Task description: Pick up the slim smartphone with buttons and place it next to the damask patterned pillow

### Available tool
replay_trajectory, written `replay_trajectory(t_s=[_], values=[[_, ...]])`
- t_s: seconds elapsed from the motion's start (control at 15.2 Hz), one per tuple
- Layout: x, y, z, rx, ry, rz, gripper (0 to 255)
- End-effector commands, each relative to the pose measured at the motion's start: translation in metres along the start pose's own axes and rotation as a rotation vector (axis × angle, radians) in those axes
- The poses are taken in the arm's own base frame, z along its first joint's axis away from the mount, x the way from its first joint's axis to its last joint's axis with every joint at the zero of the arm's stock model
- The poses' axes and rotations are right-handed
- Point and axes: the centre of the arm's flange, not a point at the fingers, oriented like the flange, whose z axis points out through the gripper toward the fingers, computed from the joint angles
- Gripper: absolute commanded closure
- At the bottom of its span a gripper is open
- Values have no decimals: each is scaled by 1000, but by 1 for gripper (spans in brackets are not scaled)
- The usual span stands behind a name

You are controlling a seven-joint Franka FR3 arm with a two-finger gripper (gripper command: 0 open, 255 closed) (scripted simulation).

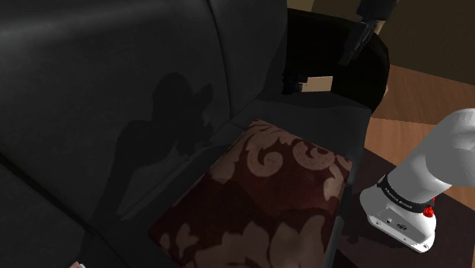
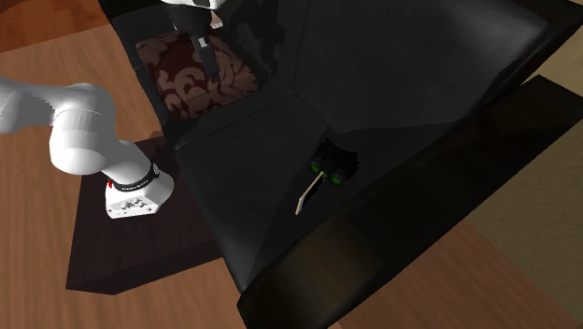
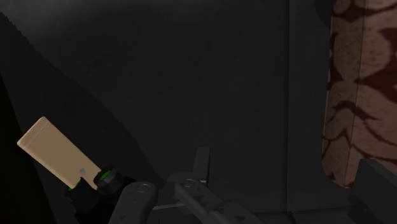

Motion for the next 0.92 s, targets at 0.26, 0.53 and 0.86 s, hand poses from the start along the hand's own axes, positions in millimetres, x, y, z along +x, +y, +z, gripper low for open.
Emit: replay_trajectory(t_s=[0.26, 0.53, 0.86], values=[[19, 41, 25, -18, -35, -72, 0], [40, 82, 50, -36, -69, -144, 0], [70, 130, 82, -59, -112, -235, 0]])
